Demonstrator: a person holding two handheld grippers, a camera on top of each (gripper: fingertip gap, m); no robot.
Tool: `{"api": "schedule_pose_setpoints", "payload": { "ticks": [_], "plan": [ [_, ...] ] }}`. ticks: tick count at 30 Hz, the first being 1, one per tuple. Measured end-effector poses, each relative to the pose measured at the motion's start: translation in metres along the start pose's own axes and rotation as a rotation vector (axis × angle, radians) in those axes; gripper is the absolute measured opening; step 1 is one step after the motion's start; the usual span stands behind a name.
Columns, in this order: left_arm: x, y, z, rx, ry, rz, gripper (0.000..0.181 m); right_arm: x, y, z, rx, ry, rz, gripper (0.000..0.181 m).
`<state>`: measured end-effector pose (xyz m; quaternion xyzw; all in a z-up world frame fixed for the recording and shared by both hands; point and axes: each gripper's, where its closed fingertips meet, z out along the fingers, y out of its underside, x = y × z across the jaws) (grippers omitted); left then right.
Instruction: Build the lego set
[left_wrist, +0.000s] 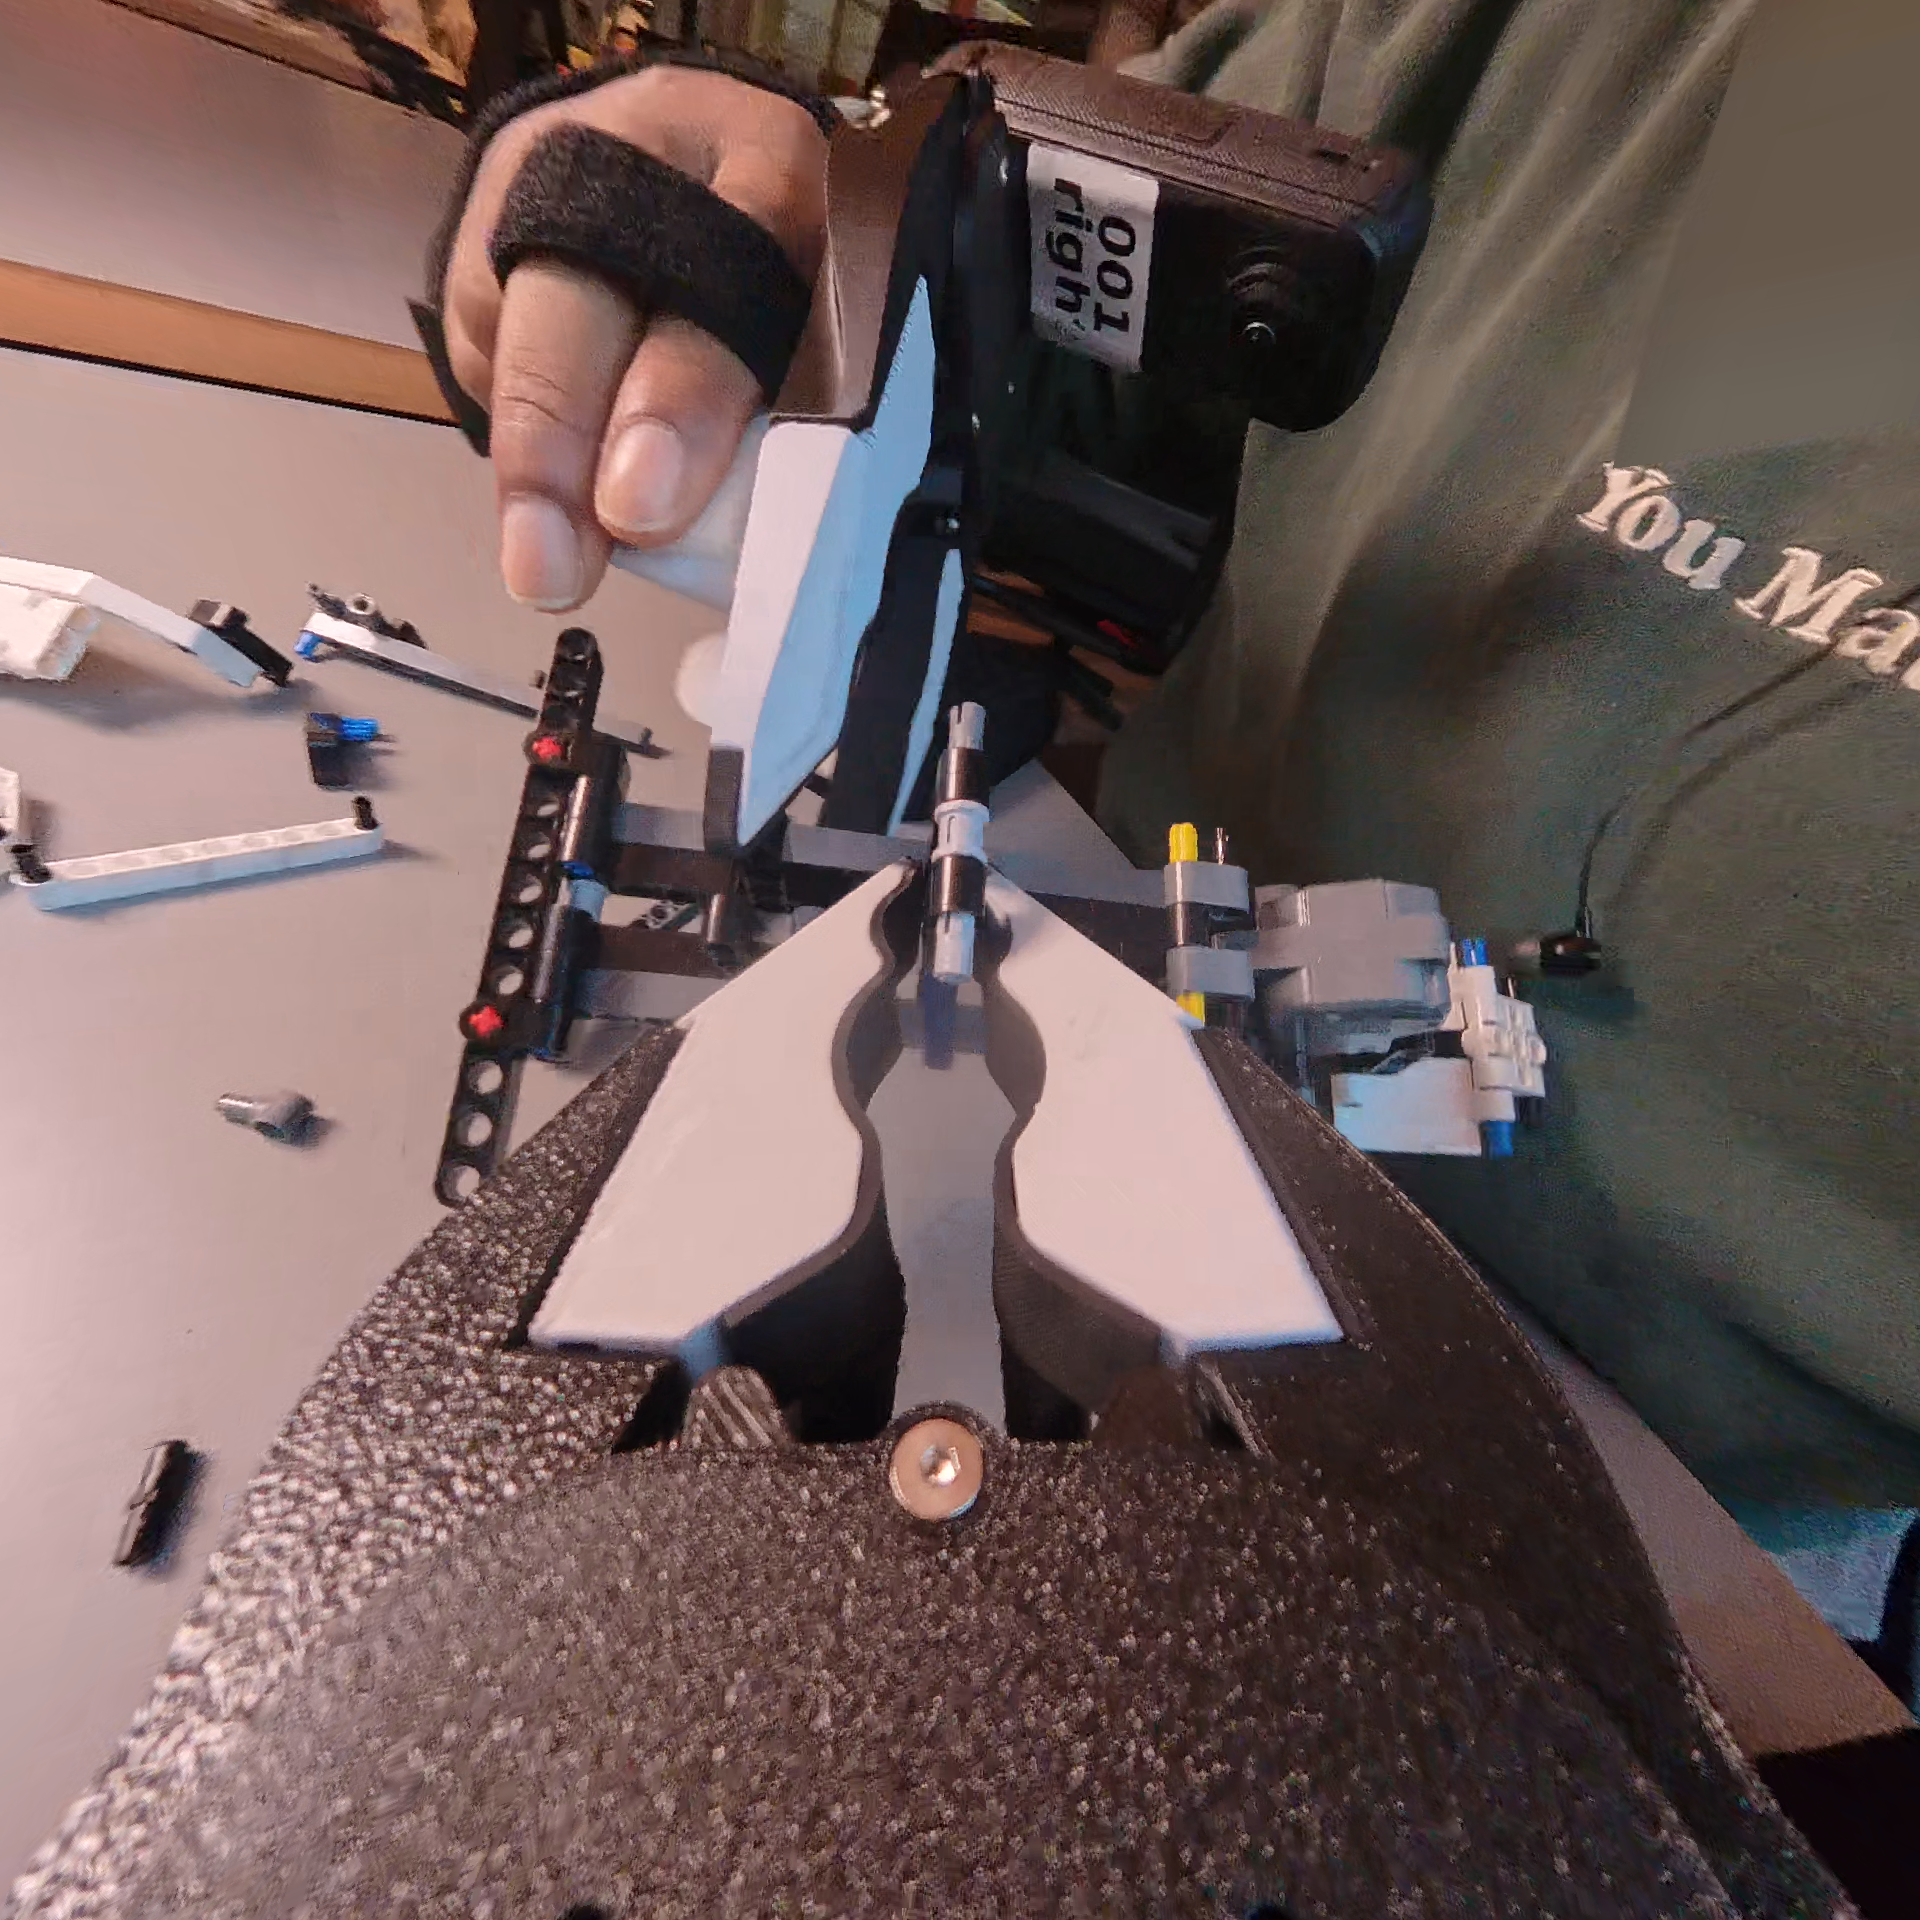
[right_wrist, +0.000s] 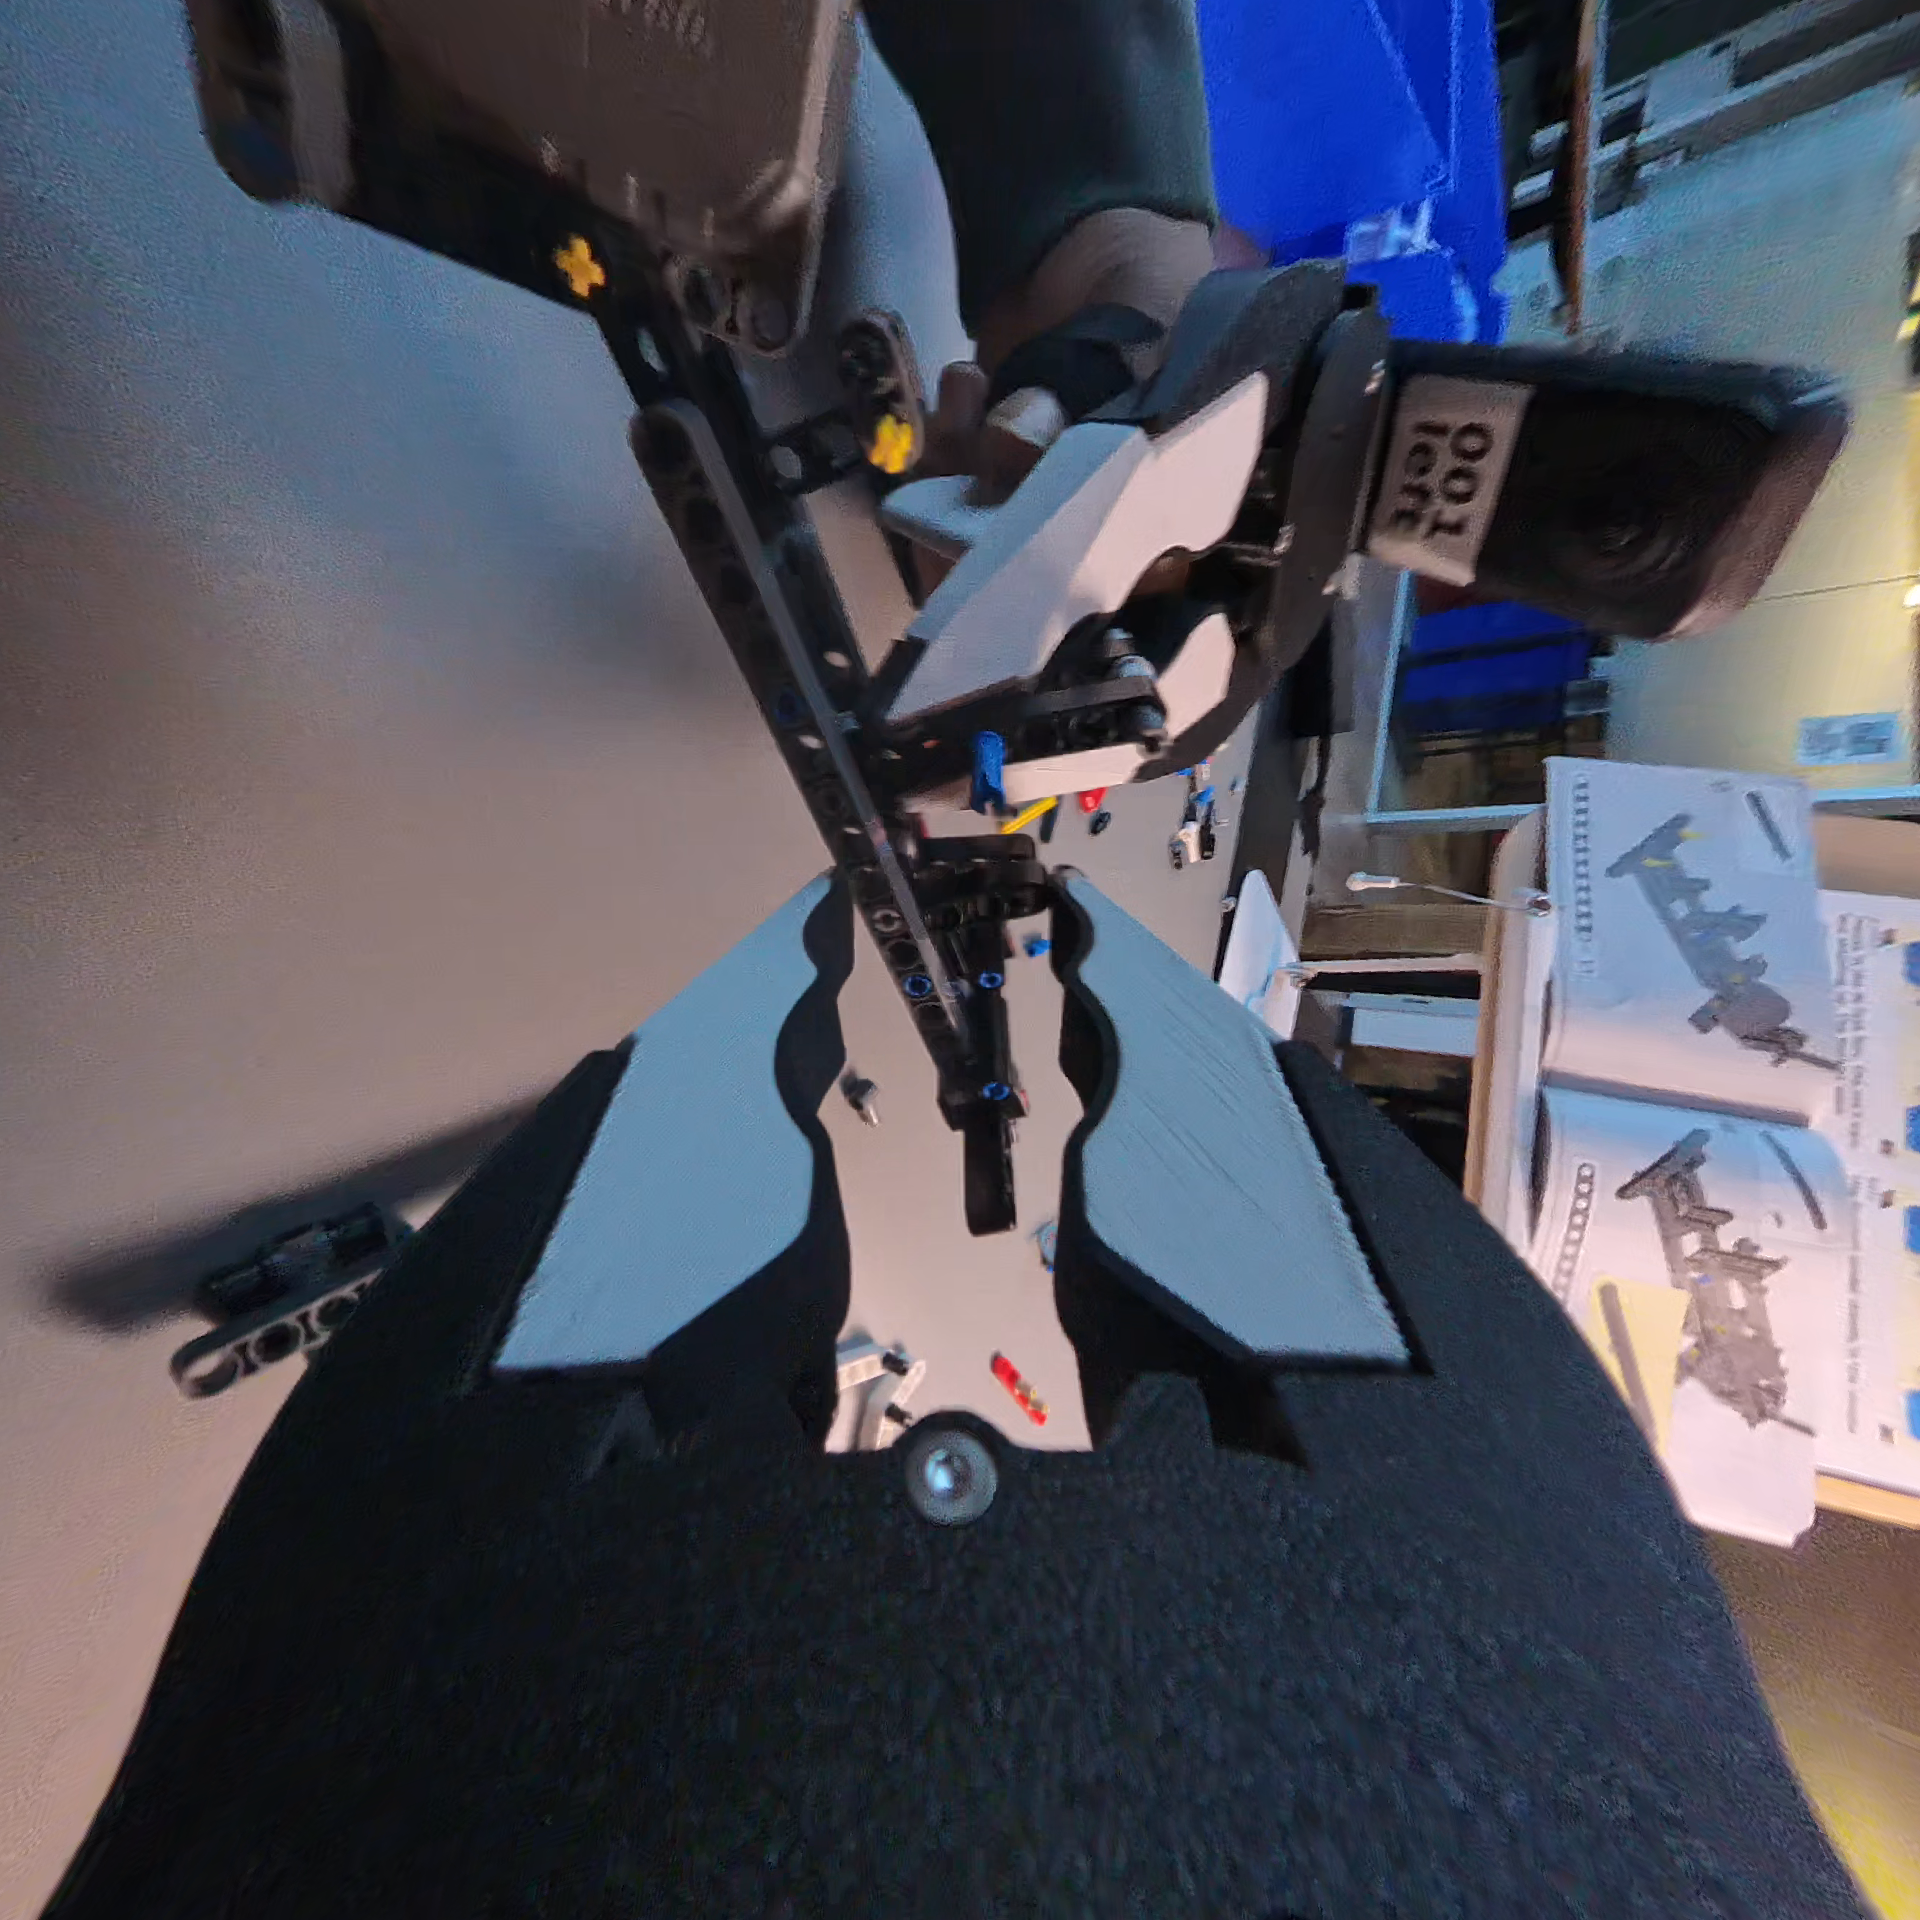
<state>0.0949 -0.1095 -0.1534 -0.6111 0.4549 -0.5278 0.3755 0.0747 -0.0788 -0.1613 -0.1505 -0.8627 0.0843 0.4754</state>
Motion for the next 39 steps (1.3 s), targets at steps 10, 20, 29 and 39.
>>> {"api": "schedule_pose_setpoints", "payload": {
  "ticks": [10, 20, 29, 39],
  "plan": [
    [0.013, -0.009, -0.010, 0.069, 0.090, -0.046, 0.011, 0.015, -0.021, -0.009, 0.003, 0.092, -0.161, 0.037],
    [0.015, -0.005, -0.008, 0.027, 0.099, -0.064, 0.011, -0.008, -0.027, -0.010, -0.066, -0.021, -0.148, 0.008],
    [0.001, 0.001, -0.066, -0.056, -0.344, -0.189, 0.063, -0.049, 0.002, 0.000, -0.365, -0.497, 0.507, 0.007],
    [0.038, 0.074, -0.048, -0.558, -0.546, -0.044, 0.060, -0.052, -0.024, 0.015, -0.265, -0.717, 0.570, 0.007]
  ]
}}
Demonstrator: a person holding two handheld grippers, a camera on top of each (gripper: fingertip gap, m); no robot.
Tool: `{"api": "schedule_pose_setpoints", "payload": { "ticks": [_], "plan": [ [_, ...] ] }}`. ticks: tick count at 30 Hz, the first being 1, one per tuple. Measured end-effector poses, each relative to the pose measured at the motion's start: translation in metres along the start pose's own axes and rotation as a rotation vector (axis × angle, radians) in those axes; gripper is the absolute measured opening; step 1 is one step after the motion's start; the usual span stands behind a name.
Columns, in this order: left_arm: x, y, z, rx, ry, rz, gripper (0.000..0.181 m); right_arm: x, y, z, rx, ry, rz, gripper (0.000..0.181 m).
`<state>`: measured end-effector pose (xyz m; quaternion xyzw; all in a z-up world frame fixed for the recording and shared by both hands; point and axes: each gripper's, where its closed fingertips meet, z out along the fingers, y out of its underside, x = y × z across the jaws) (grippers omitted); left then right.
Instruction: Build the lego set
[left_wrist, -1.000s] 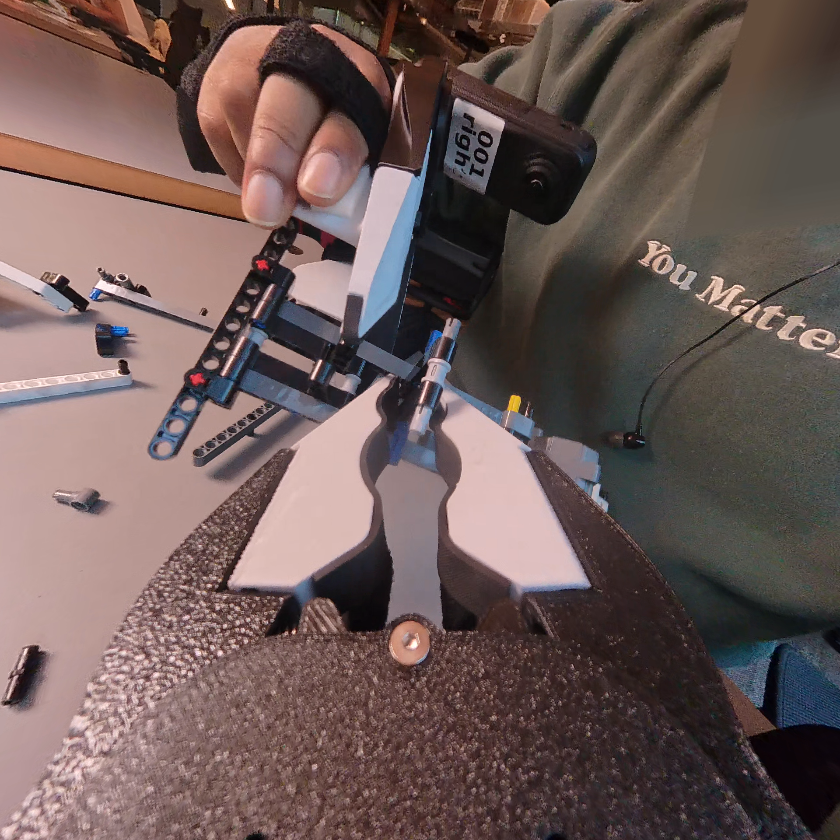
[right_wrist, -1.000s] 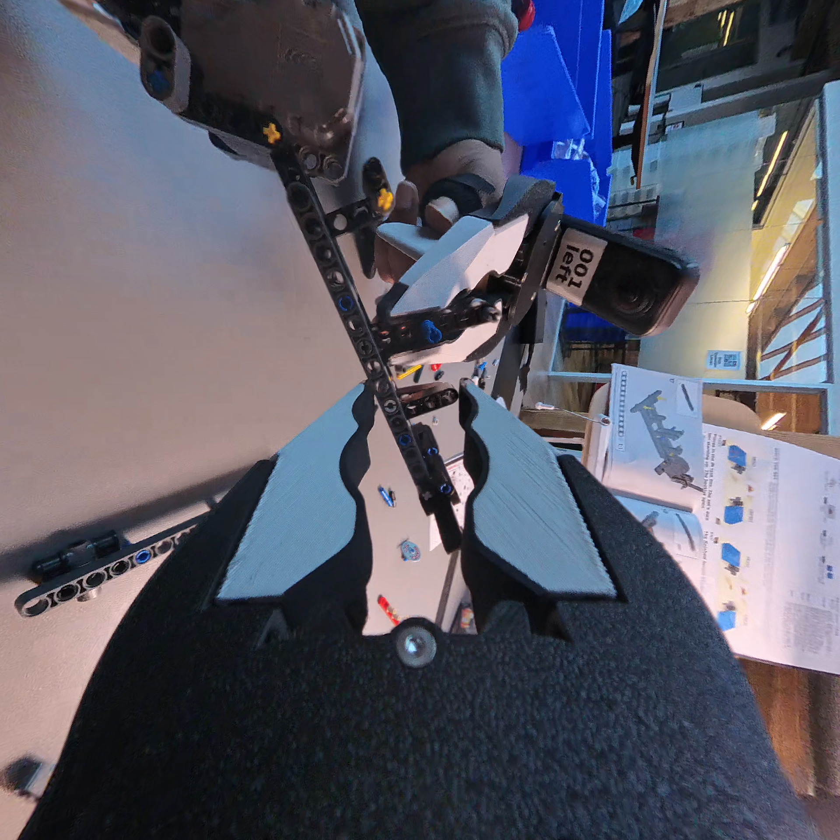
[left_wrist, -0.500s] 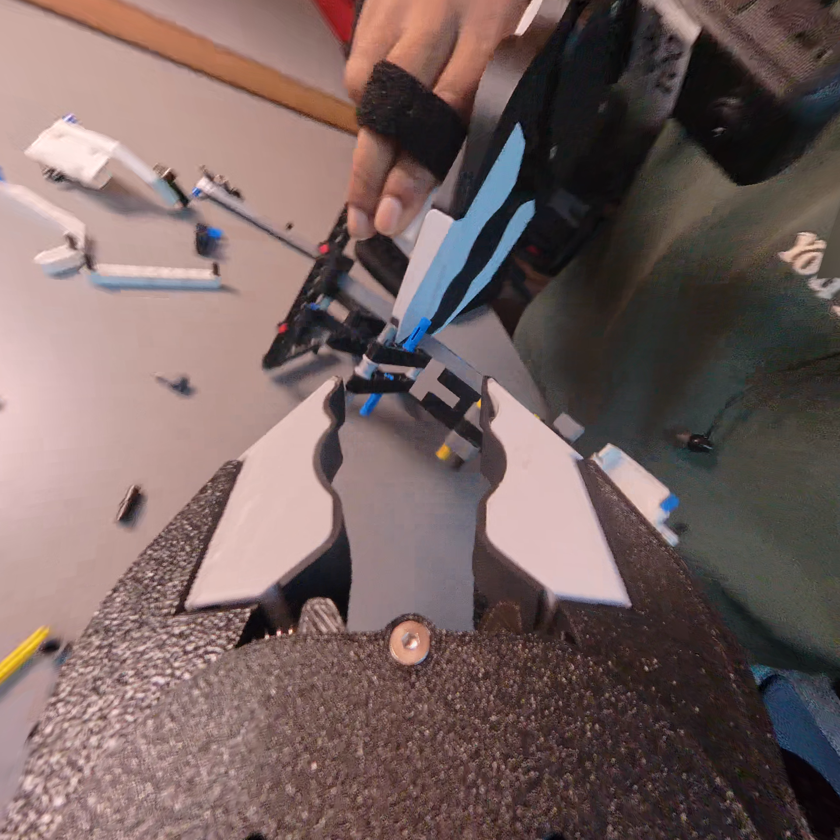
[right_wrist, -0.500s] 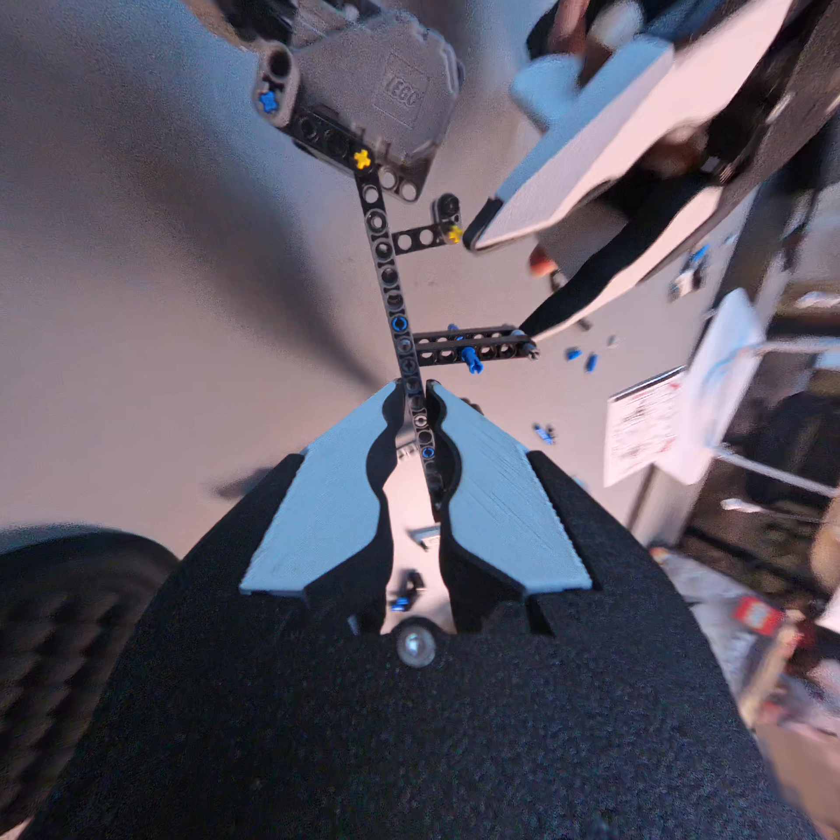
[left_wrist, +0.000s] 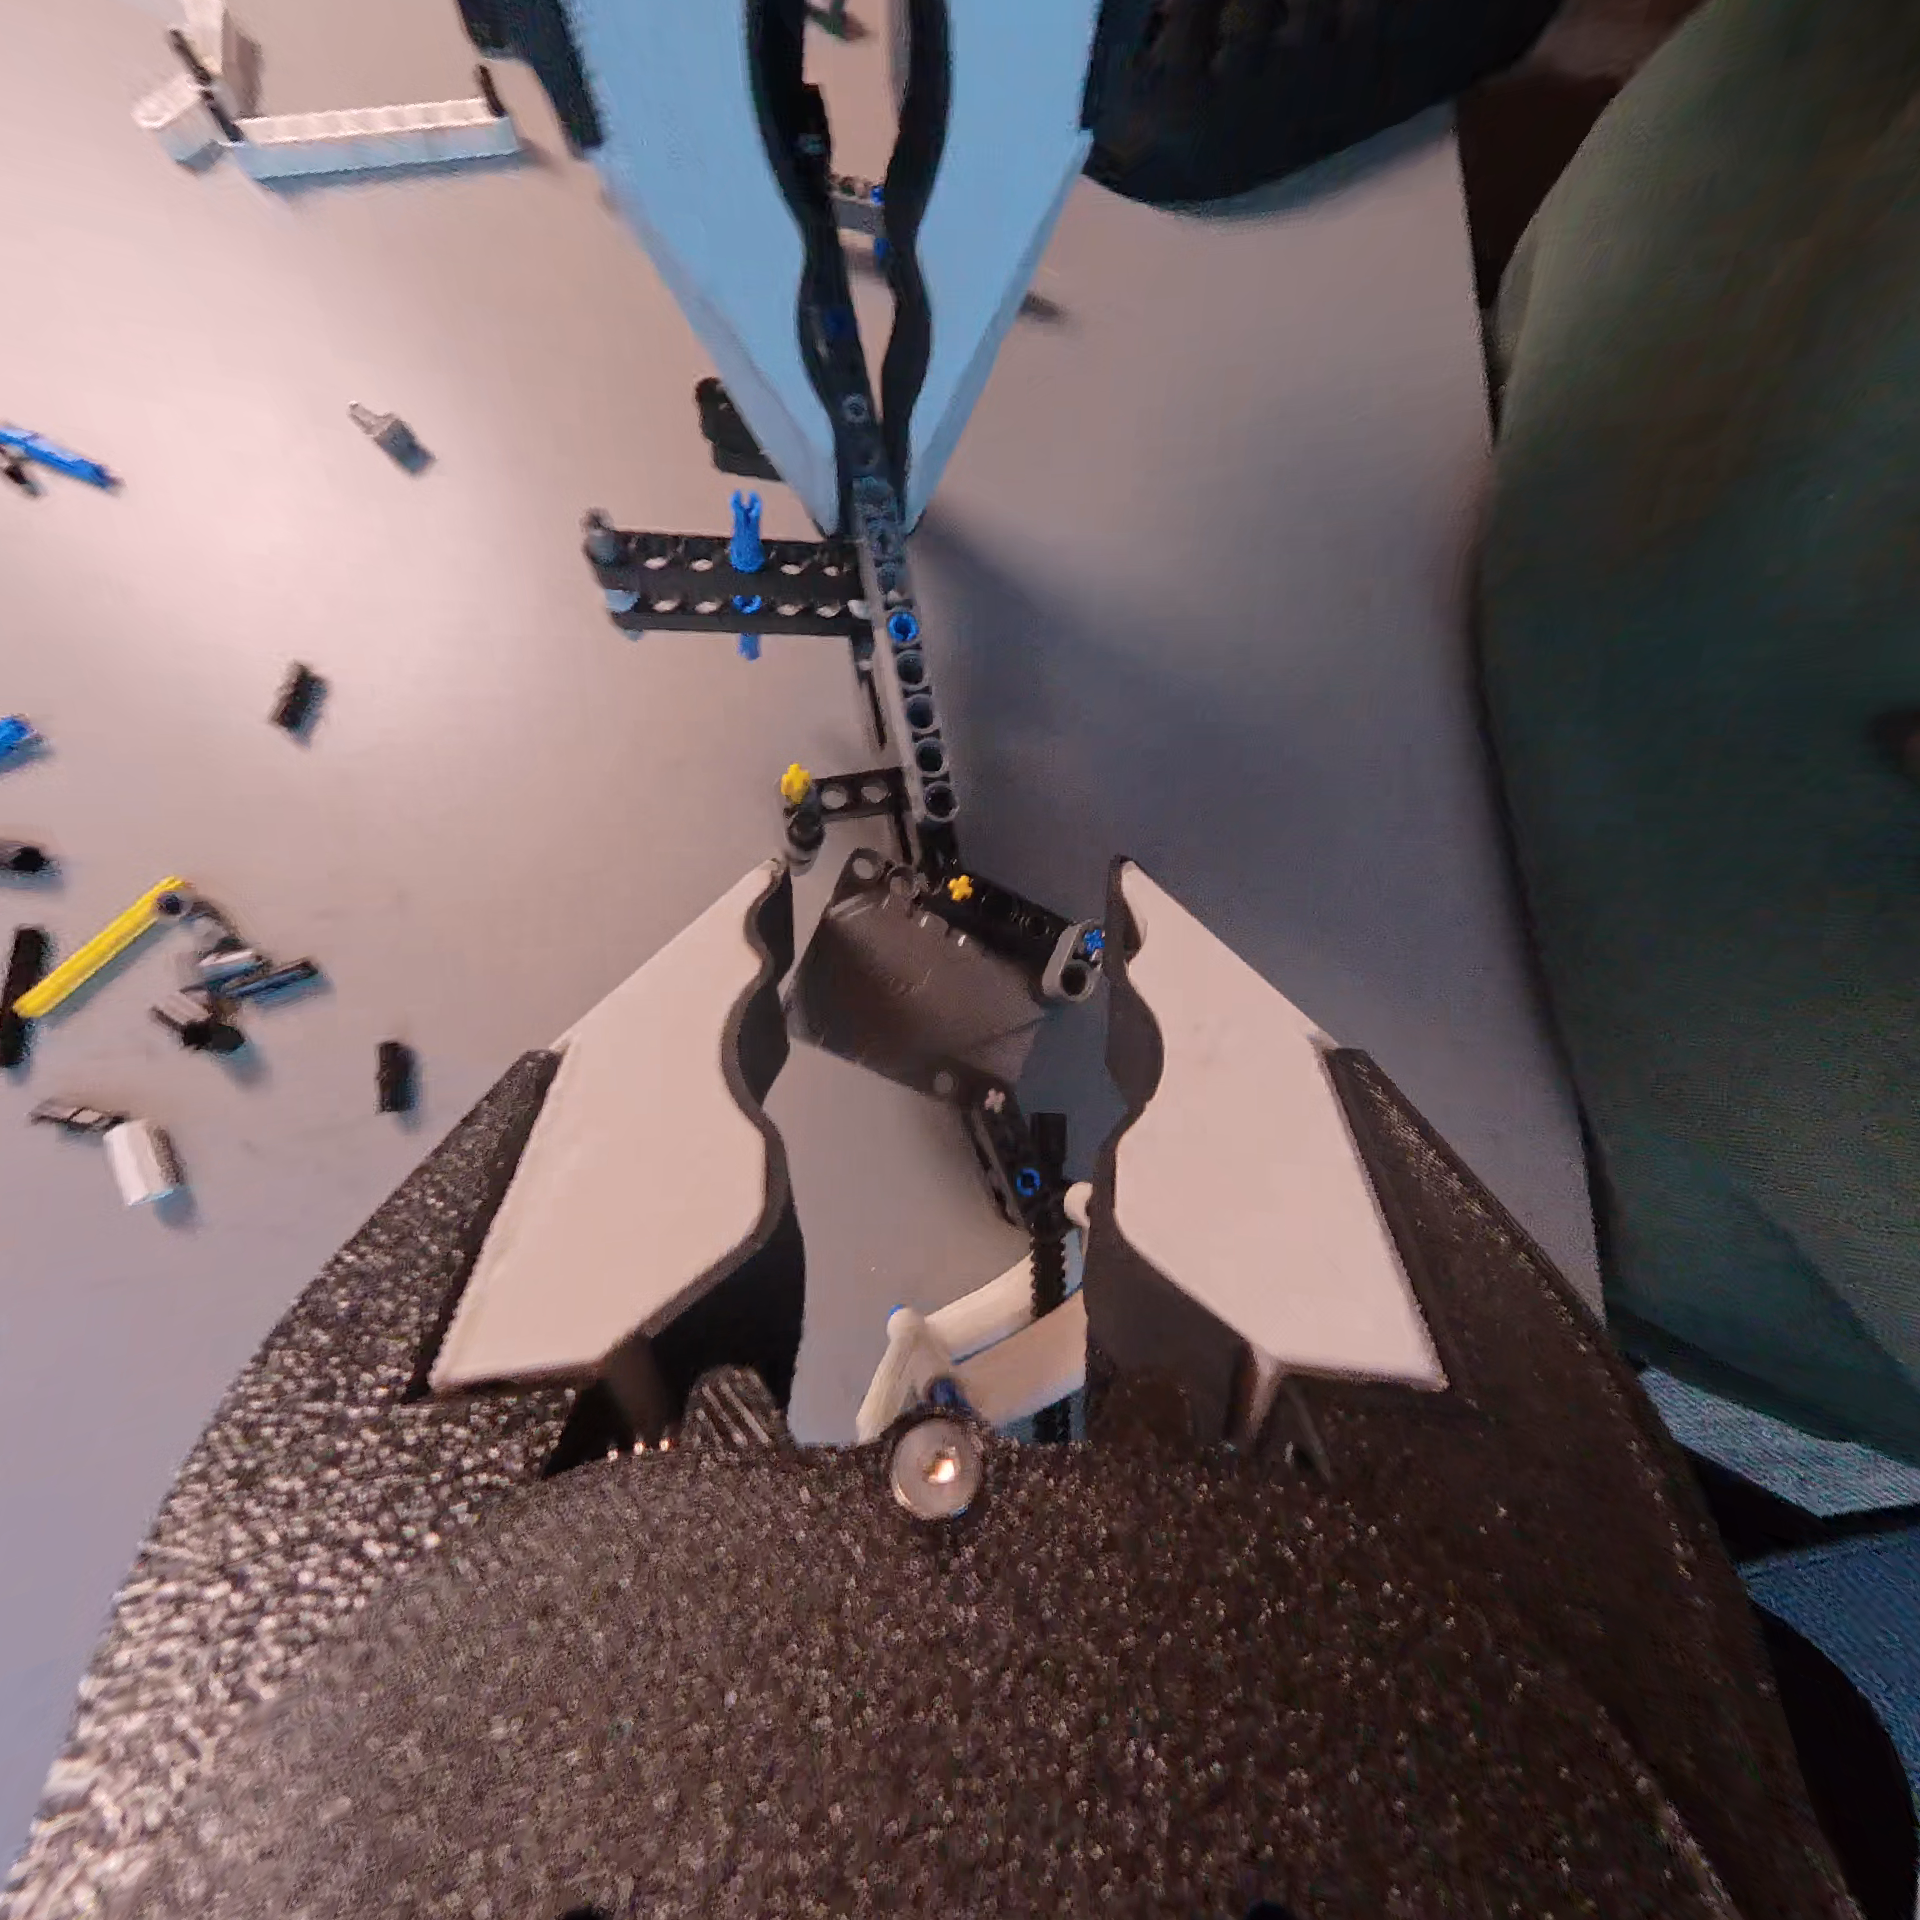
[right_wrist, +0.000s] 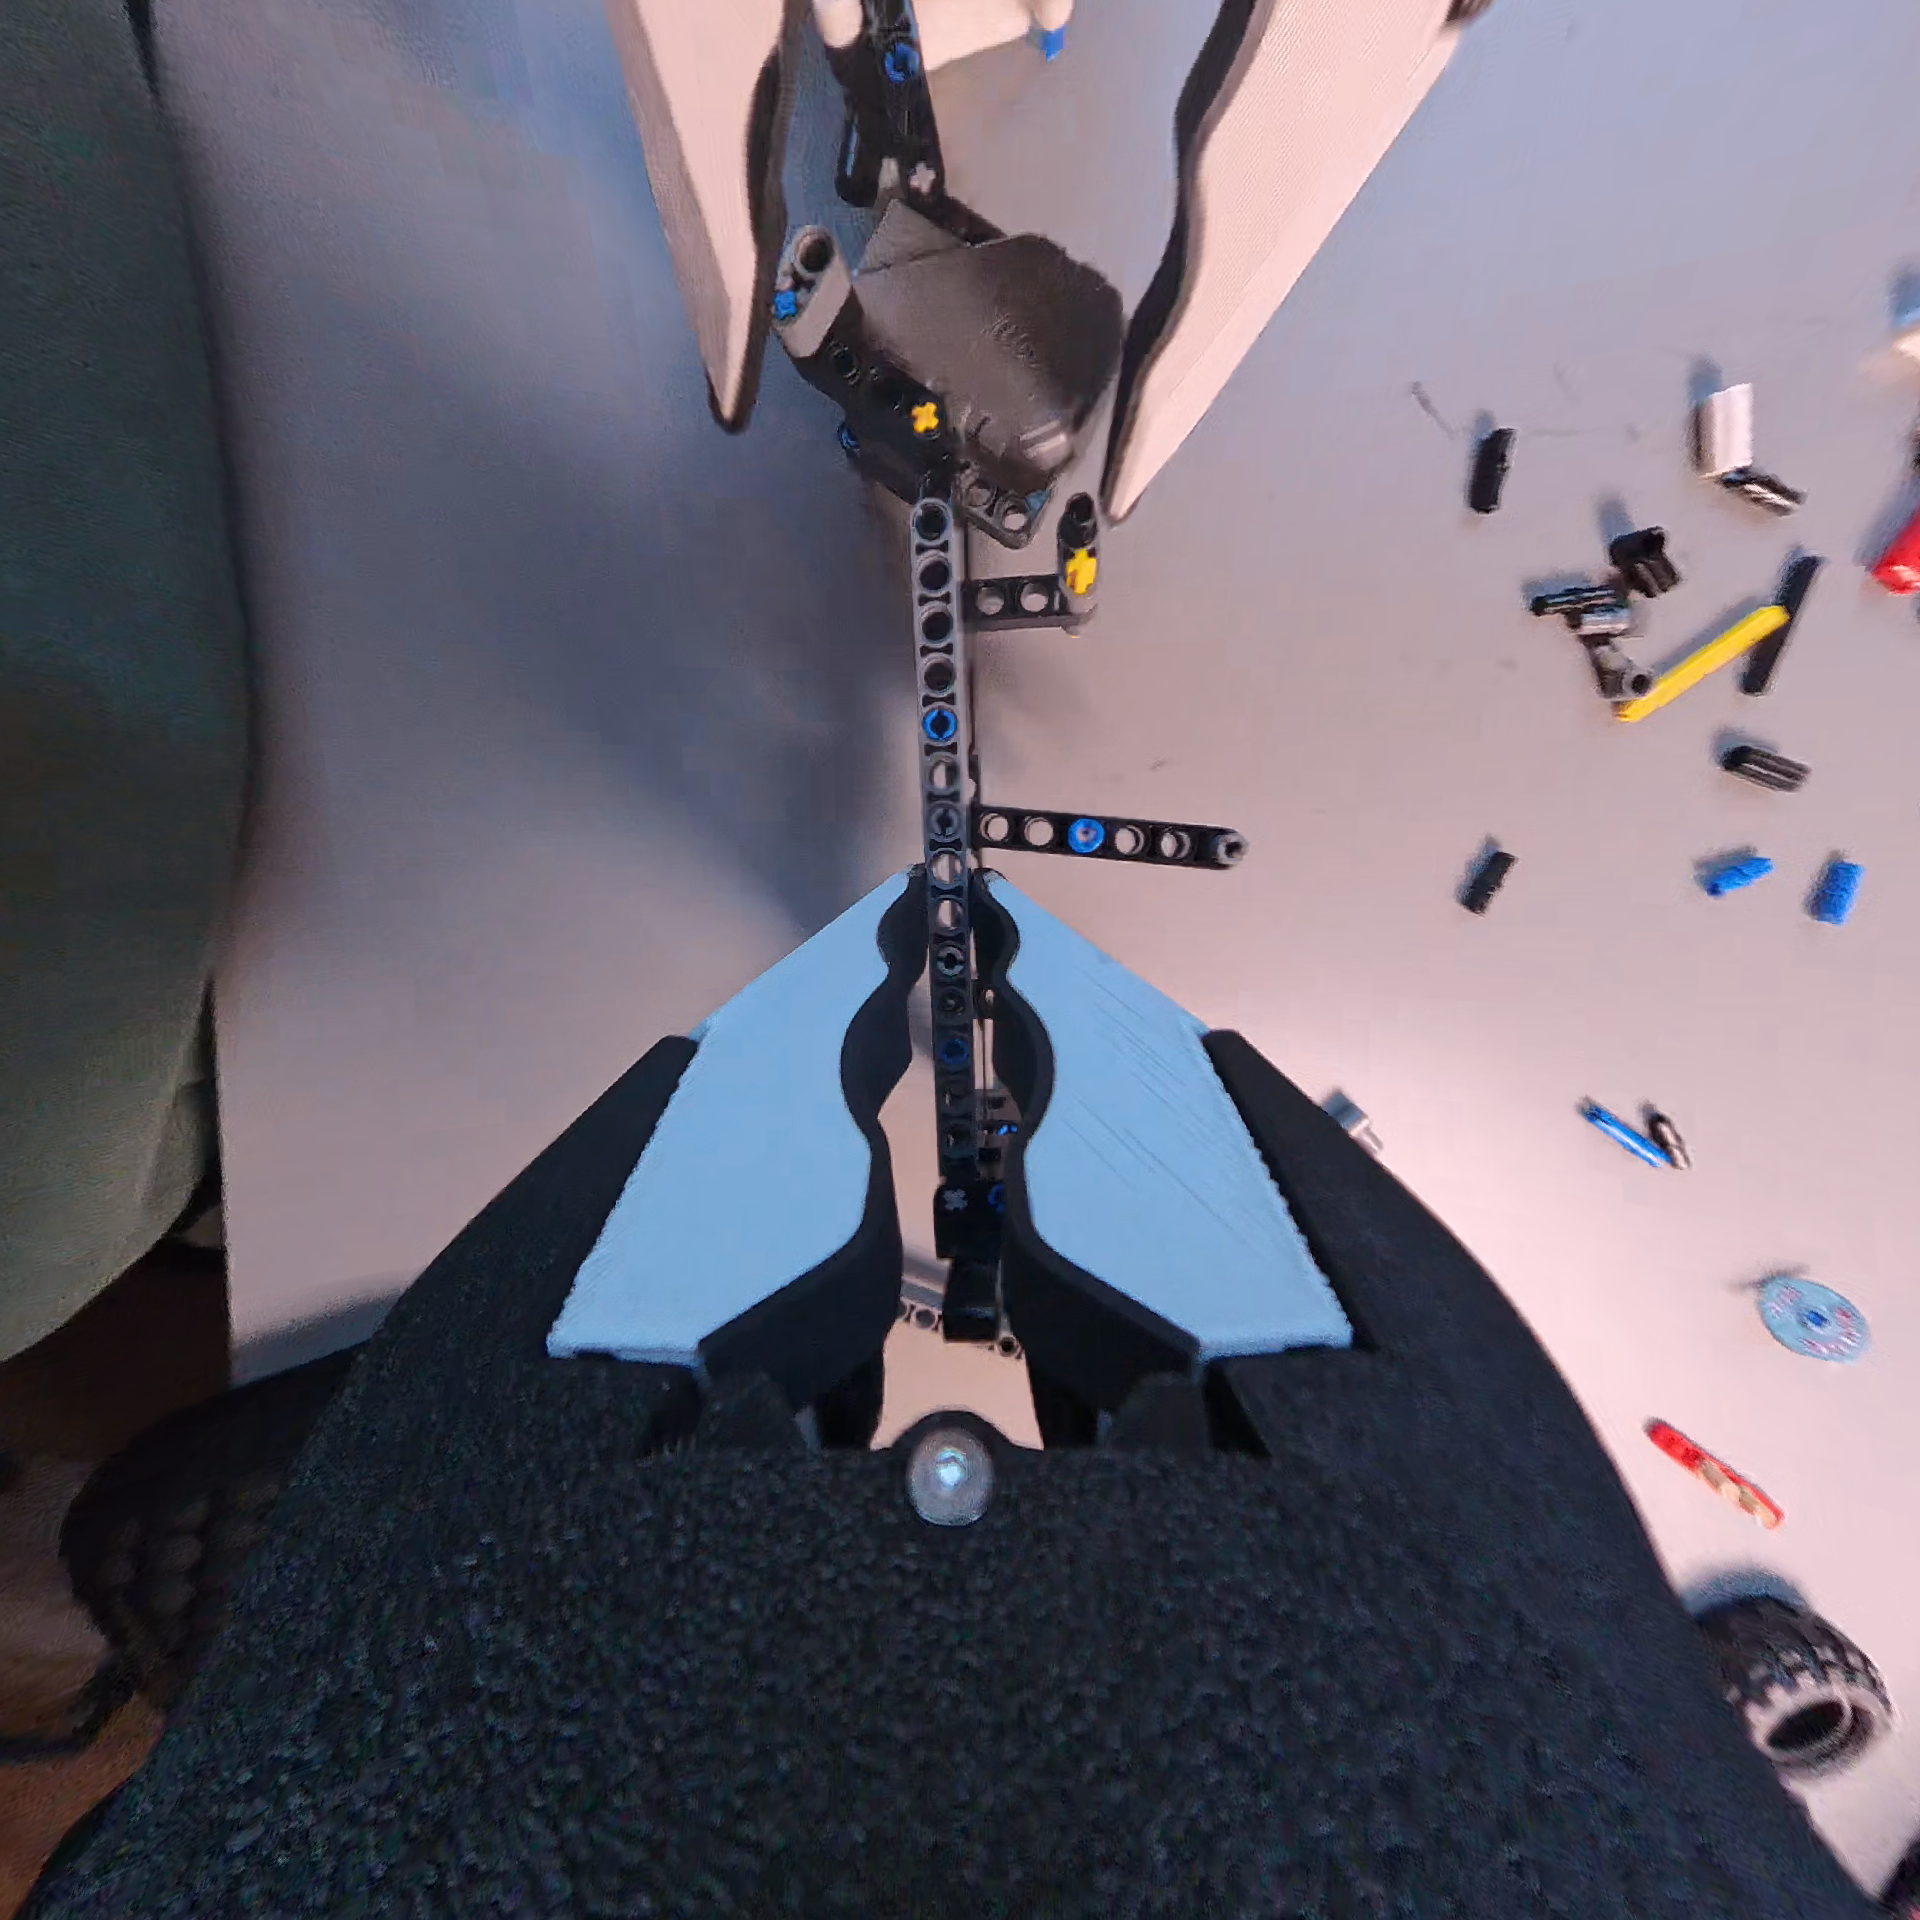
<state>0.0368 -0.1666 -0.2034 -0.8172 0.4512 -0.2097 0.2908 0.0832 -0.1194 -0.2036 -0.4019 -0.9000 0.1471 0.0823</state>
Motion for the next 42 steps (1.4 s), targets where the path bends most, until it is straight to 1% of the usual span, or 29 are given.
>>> {"api": "schedule_pose_setpoints", "payload": {
  "ticks": [4, 6, 7, 9, 11, 13, 14, 16, 18, 20, 22, 24, 26, 28, 29, 30, 31, 33, 34, 37, 39, 40, 41, 42],
  "plan": [
    [-0.007, -0.002, 0.002, -0.005, 0.052, -0.017, 0.057, 0.007, 0.002, -0.001, 0.010, -0.071, -0.008, 0.007],
    [-0.007, -0.002, 0.001, 0.014, 0.113, -0.019, 0.058, 0.007, 0.001, -0.001, 0.040, -0.111, 0.009, 0.008],
    [-0.010, -0.002, 0.000, 0.026, 0.137, -0.037, 0.057, 0.011, 0.000, -0.002, 0.061, -0.084, -0.002, 0.010],
    [-0.015, -0.002, -0.002, 0.042, 0.172, -0.068, 0.050, 0.022, -0.001, -0.009, 0.101, 0.007, -0.038, 0.025],
    [-0.015, -0.002, -0.003, 0.041, 0.188, -0.082, 0.051, 0.026, -0.007, -0.028, 0.197, 0.062, -0.019, 0.034],
    [-0.015, 0.000, 0.000, 0.022, 0.159, -0.056, 0.056, 0.028, -0.007, -0.053, 0.300, 0.112, 0.033, 0.036],
    [-0.013, 0.000, 0.000, 0.023, 0.159, -0.047, 0.058, 0.030, -0.001, -0.063, 0.328, 0.155, 0.058, 0.037],
    [-0.011, -0.001, -0.001, 0.036, 0.160, -0.040, 0.060, 0.035, 0.022, -0.078, 0.350, 0.232, 0.133, 0.036],
    [-0.010, -0.002, -0.004, 0.056, 0.161, -0.045, 0.061, 0.034, 0.050, -0.082, 0.351, 0.252, 0.253, 0.034],
    [-0.012, -0.002, -0.008, 0.075, 0.154, -0.053, 0.063, 0.026, 0.080, -0.077, 0.324, 0.255, 0.372, 0.032],
    [-0.014, -0.003, -0.011, 0.094, 0.137, -0.061, 0.067, 0.012, 0.104, -0.063, 0.281, 0.232, 0.474, 0.032],
    [-0.017, -0.003, -0.014, 0.105, 0.115, -0.060, 0.068, 0.000, 0.120, -0.049, 0.249, 0.223, 0.551, 0.032],
    [-0.020, -0.002, -0.013, 0.108, 0.106, -0.075, 0.069, -0.008, 0.127, -0.037, 0.251, 0.207, 0.615, 0.032],
    [-0.020, 0.002, -0.009, 0.093, 0.118, -0.094, 0.066, -0.010, 0.128, -0.028, 0.274, 0.189, 0.685, 0.034],
    [-0.022, 0.004, -0.005, 0.073, 0.098, -0.094, 0.064, -0.009, 0.127, -0.025, 0.285, 0.184, 0.709, 0.036],
    [-0.026, 0.008, -0.002, 0.051, 0.055, -0.076, 0.051, -0.007, 0.126, -0.024, 0.294, 0.188, 0.724, 0.038],
    [-0.027, 0.008, 0.001, 0.046, 0.029, -0.055, 0.045, -0.005, 0.125, -0.023, 0.300, 0.199, 0.729, 0.039],
    [-0.028, 0.007, 0.003, 0.036, -0.014, -0.035, 0.044, 0.004, 0.119, -0.029, 0.329, 0.238, 0.715, 0.039],
    [-0.028, 0.008, 0.004, 0.032, -0.031, -0.027, 0.043, 0.008, 0.112, -0.033, 0.358, 0.249, 0.698, 0.040],
    [-0.028, 0.007, 0.006, 0.028, -0.078, 0.005, 0.039, 0.019, 0.076, -0.046, 0.487, 0.246, 0.582, 0.046],
    [-0.029, 0.007, 0.006, 0.018, -0.128, 0.043, 0.031, 0.029, 0.063, -0.043, 0.490, 0.256, 0.508, 0.052],
    [-0.031, 0.009, 0.006, 0.007, -0.158, 0.063, 0.030, 0.028, 0.058, -0.038, 0.473, 0.230, 0.468, 0.053],
    [-0.031, 0.010, 0.005, 0.000, -0.175, 0.073, 0.030, 0.024, 0.052, -0.032, 0.462, 0.184, 0.433, 0.049],
    [-0.029, 0.011, 0.004, 0.008, -0.168, 0.065, 0.033, 0.017, 0.046, -0.026, 0.456, 0.132, 0.397, 0.041]
  ]
}}
